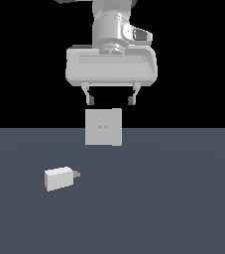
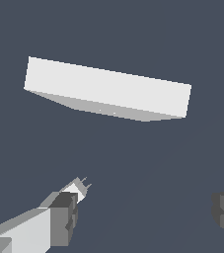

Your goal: Plug the charger into the wall socket.

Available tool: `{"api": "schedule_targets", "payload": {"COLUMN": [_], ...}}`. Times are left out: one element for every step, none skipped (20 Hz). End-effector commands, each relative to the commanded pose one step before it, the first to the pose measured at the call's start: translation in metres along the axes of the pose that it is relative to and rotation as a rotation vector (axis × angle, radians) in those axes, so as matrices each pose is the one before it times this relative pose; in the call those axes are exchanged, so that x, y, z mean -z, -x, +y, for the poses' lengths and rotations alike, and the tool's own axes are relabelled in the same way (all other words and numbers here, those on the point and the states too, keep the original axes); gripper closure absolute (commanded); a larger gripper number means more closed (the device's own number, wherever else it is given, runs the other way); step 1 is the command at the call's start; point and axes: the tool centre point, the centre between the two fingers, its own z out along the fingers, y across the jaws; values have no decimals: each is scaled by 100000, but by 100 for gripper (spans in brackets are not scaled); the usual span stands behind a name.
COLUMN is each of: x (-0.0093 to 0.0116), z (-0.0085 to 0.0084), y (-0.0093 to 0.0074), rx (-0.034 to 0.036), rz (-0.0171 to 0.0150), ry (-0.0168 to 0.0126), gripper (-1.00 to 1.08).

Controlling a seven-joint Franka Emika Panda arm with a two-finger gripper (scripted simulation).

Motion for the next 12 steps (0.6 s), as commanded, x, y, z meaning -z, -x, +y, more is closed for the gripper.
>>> {"api": "schedule_targets", "payload": {"x": [0,-2,-18,-24,-35,-46,-54,-64,-74,-83,-92,-101], "z": [1,3,-19,-11,-20,-30,-31,-36,-44,-49,-56,-62], "y": [0,8,21,37,51,65,80,94,108,121,135,148], "rx": [0,-66,-149,-283,-389,-490,-607,-715,-816,-921,-1021,-1120], "rz": [0,18,37,71,98,124,153,181,206,233,258,283], "ry": [0,9,15,29,39,50,61,72,83,93,103,113], "gripper": [-92,-92,-92,-92,-92,-92,-92,-92,-92,-92,-92,-92]}}
